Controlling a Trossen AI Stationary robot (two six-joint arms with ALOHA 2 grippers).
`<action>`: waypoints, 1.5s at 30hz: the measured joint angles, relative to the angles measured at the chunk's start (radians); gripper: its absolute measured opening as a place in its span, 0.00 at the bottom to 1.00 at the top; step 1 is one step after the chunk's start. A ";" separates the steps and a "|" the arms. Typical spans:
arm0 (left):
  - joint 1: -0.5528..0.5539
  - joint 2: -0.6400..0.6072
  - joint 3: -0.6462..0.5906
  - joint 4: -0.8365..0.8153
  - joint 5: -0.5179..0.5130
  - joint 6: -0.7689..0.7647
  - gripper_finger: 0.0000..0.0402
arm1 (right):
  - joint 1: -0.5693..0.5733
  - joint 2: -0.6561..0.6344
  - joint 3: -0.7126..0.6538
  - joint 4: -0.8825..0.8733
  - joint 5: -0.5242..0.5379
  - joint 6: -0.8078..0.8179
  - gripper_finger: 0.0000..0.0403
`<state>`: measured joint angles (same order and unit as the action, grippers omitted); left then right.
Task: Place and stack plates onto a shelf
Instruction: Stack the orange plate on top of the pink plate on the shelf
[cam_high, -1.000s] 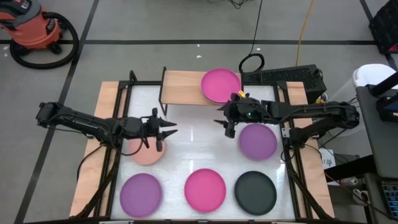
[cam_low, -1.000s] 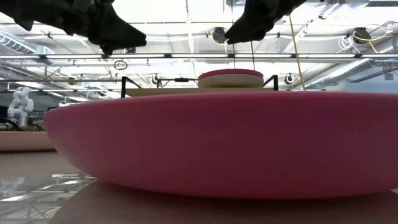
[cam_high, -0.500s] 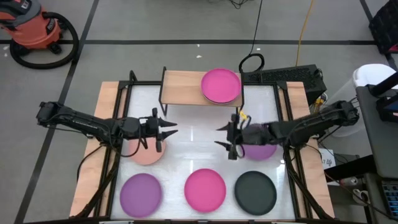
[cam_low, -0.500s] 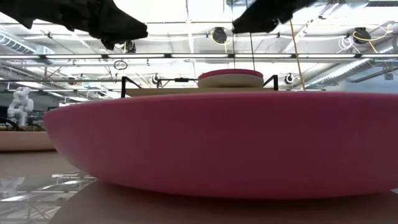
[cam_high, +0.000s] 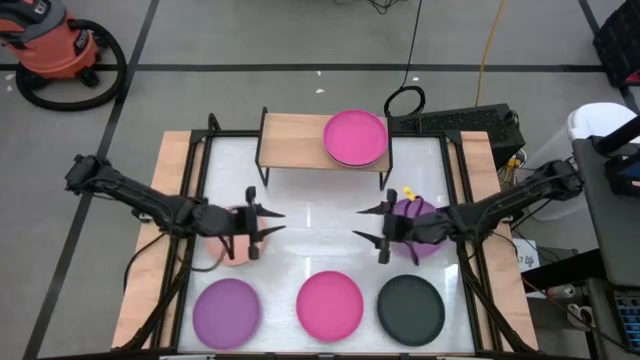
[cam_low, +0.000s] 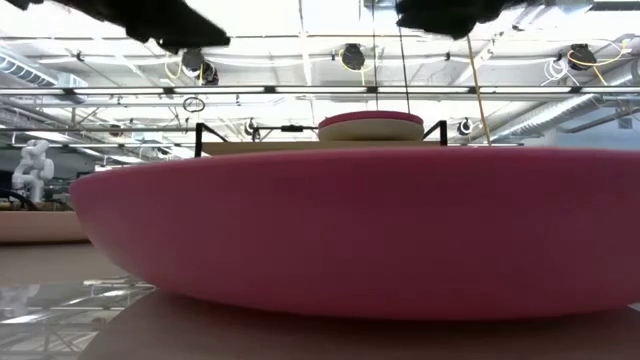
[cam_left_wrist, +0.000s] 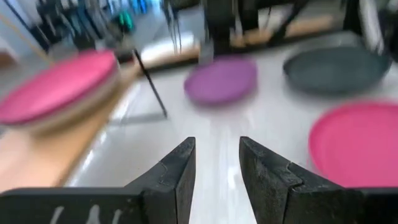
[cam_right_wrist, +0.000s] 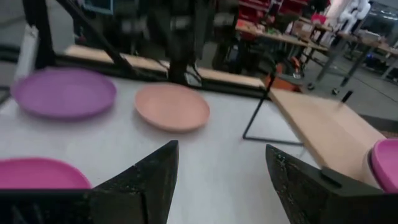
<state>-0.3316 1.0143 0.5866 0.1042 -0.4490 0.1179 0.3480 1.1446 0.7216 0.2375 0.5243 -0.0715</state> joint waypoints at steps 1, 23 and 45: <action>-0.006 0.029 0.026 -0.050 -0.003 -0.020 0.32 | 0.008 -0.014 0.000 0.000 0.000 0.003 0.56; -0.014 0.389 0.339 -1.044 0.177 -1.116 0.32 | 0.134 -0.075 0.000 -0.002 0.000 0.021 0.56; -0.050 0.594 0.322 -0.952 0.223 -1.230 0.32 | 0.141 0.006 0.000 0.051 -0.001 0.105 0.56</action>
<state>-0.3817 1.6084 0.9090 -0.8481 -0.2257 -1.1125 0.4892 1.1505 0.7218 0.2887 0.5236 0.0334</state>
